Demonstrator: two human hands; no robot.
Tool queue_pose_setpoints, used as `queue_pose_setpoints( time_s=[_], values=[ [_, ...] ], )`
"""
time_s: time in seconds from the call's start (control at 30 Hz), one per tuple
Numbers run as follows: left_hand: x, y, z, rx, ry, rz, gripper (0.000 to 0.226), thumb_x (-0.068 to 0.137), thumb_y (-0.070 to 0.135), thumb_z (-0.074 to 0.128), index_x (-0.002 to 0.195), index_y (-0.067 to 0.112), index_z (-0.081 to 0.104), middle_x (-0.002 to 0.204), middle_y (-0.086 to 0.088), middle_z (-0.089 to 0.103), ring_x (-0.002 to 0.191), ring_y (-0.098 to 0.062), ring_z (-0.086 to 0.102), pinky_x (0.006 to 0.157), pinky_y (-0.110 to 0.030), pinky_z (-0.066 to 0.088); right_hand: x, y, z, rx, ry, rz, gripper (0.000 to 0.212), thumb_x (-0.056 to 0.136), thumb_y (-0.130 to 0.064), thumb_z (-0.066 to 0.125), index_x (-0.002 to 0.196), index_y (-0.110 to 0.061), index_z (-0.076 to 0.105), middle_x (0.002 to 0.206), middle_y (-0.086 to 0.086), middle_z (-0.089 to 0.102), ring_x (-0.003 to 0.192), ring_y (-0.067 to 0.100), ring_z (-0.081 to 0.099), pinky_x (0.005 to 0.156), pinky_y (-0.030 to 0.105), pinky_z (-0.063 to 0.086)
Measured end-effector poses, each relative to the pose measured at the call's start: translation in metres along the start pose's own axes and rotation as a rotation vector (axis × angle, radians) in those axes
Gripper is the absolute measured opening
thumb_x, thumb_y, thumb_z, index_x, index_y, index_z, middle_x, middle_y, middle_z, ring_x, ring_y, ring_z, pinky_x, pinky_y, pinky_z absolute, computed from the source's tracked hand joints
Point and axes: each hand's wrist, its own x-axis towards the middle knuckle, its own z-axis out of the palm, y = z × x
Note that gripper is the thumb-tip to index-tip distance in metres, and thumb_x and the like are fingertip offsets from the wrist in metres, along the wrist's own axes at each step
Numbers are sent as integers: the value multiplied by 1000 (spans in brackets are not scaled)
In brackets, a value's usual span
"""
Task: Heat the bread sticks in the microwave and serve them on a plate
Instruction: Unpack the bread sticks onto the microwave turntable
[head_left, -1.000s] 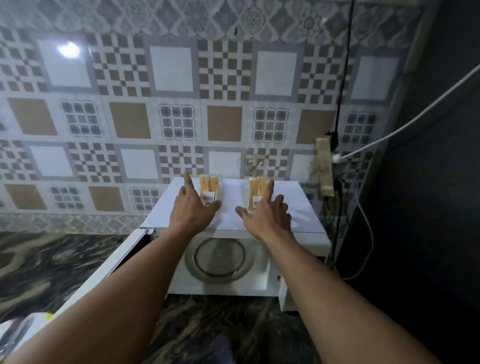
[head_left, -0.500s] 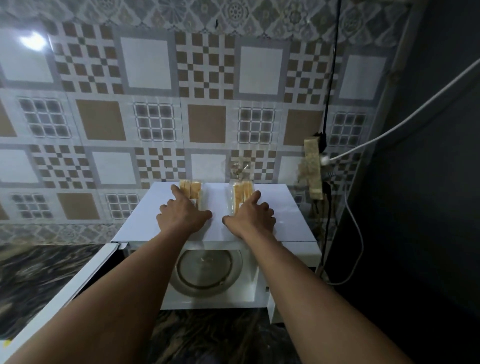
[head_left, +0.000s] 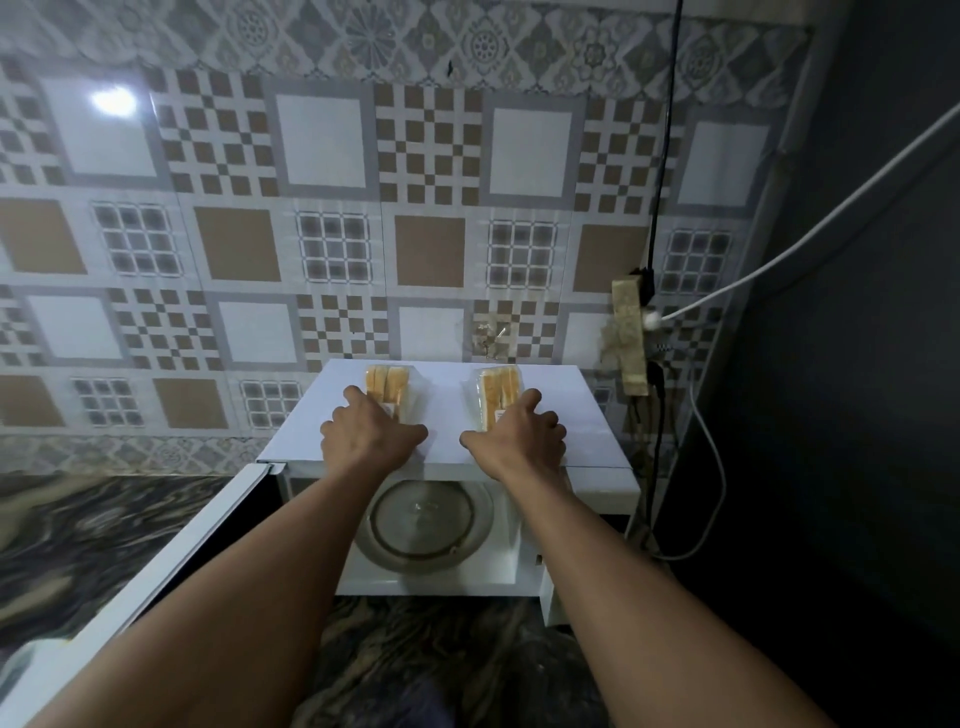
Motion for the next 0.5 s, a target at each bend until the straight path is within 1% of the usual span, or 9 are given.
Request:
queue_pose_setpoints(
  time_s=[0.17, 0.3, 0.43, 0.5],
  values=[
    [-42, -12, -22, -17, 16, 22, 75, 65, 45, 81, 116, 11, 38, 113, -16, 61, 108, -38, 57, 85, -44, 50, -43, 9, -18, 12, 17, -7, 83, 68, -47, 74, 129, -14, 27, 126, 19, 46, 113, 36, 44, 95, 44, 43],
    [-86, -23, -45, -30, 23, 40, 78, 68, 45, 82, 121, 8, 38, 112, -17, 62, 106, -37, 58, 76, -40, 46, -86, 16, -33, 12, 36, -5, 87, 68, -50, 75, 130, -14, 27, 126, 20, 46, 112, 38, 46, 94, 46, 44],
    [-136, -37, -63, -79, 38, 23, 81, 64, 52, 85, 118, 11, 41, 110, -14, 60, 103, -36, 58, 80, -43, 49, -134, 28, -42, 11, 51, 10, 93, 66, -53, 77, 134, -13, 26, 128, 21, 46, 114, 39, 45, 95, 47, 44],
    [-159, -47, -67, -81, 36, 20, 84, 64, 52, 85, 123, 10, 40, 116, -15, 60, 108, -37, 57, 87, -45, 50, -157, 36, -41, 16, 63, 22, 93, 65, -55, 77, 132, -14, 26, 127, 22, 47, 113, 40, 46, 94, 49, 44]
  ],
)
